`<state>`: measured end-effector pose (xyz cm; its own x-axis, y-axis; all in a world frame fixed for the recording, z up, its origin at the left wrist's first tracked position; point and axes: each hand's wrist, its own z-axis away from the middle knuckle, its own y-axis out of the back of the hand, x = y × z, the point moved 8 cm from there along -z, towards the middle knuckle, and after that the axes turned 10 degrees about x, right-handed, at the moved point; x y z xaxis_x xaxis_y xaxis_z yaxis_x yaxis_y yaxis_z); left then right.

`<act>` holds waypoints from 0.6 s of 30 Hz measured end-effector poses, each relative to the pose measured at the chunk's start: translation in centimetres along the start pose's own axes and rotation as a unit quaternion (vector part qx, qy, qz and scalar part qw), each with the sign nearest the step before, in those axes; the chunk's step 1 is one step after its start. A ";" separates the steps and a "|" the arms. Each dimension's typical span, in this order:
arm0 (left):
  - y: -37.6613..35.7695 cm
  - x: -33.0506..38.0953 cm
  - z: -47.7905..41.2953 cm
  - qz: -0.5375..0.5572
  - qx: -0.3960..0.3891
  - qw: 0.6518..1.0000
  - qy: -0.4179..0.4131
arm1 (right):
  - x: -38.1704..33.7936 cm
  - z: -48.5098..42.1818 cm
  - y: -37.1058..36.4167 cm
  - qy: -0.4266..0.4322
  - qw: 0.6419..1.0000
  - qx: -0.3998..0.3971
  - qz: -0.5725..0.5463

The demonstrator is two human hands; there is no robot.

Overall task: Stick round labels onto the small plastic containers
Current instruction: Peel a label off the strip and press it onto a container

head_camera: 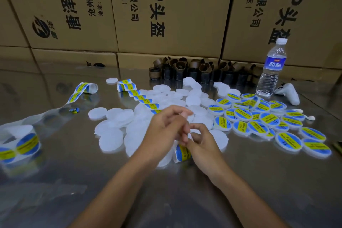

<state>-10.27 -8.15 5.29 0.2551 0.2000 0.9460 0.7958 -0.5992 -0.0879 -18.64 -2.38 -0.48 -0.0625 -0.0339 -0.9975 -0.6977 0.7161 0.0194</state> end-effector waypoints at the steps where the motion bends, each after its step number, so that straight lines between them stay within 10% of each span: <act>1: -0.4 -0.5 0.3 0.003 -0.013 1.000 0.005 | 0.1 -0.1 0.2 0.003 1.000 0.005 -0.004; 13: 1.1 -3.6 -0.7 -0.063 0.021 0.997 -0.041 | -0.8 -1.5 3.0 0.019 0.997 0.050 -0.055; 18: 1.3 -4.0 -1.2 -0.035 0.023 0.999 -0.010 | -2.9 -1.6 7.9 0.144 0.959 0.234 0.064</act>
<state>-10.92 -10.60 1.74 0.2089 0.2562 0.9438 0.8362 -0.5472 -0.0366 -25.07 2.25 2.67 -0.3672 -0.0675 -0.9277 -0.2780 0.9597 0.0402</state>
